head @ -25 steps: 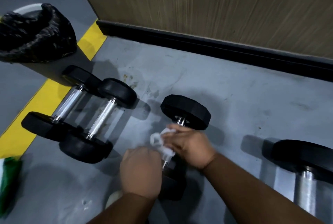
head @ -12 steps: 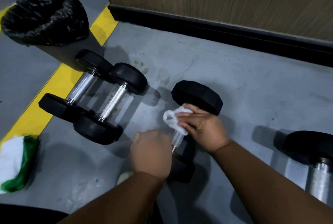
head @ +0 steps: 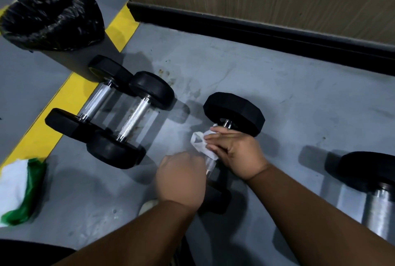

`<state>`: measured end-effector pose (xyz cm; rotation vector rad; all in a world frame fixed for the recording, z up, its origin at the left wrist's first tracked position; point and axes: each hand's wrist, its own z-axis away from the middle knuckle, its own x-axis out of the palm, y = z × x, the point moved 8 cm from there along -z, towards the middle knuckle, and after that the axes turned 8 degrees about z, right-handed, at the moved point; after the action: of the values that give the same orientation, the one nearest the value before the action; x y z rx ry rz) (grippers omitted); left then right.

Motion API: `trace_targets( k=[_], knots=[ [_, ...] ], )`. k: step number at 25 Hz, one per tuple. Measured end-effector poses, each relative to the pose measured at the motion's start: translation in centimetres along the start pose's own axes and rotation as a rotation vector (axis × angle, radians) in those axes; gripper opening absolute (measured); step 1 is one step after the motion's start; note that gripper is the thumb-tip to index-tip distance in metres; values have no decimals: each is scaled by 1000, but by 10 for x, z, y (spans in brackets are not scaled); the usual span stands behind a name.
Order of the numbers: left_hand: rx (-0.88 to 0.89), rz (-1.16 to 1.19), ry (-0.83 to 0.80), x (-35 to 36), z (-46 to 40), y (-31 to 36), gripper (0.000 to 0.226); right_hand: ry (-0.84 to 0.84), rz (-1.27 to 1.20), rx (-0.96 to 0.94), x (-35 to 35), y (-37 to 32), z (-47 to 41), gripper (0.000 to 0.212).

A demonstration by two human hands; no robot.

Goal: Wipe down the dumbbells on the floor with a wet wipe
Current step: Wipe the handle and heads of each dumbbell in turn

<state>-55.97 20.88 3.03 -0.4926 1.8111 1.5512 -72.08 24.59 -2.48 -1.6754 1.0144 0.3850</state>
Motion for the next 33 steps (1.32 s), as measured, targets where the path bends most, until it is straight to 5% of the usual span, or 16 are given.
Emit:
trace_targets(
  k=[7,13,22,27,33],
  knots=[
    [65,-59,-26,8,12,12,40,-145,18,-202,1,-24,28,24],
    [244,-228,-33,23,50,47,29,118,248,-50,-36,2,23,18],
    [304,-297,-26,26,61,58,25,26,131,-191,-31,-28,54,19],
    [295,-325,-19,30,64,57,24,-224,32,-231,-18,-17,64,36],
    [294,-313,-19,30,64,57,24,-109,77,-120,-38,-5,52,34]
  ],
)
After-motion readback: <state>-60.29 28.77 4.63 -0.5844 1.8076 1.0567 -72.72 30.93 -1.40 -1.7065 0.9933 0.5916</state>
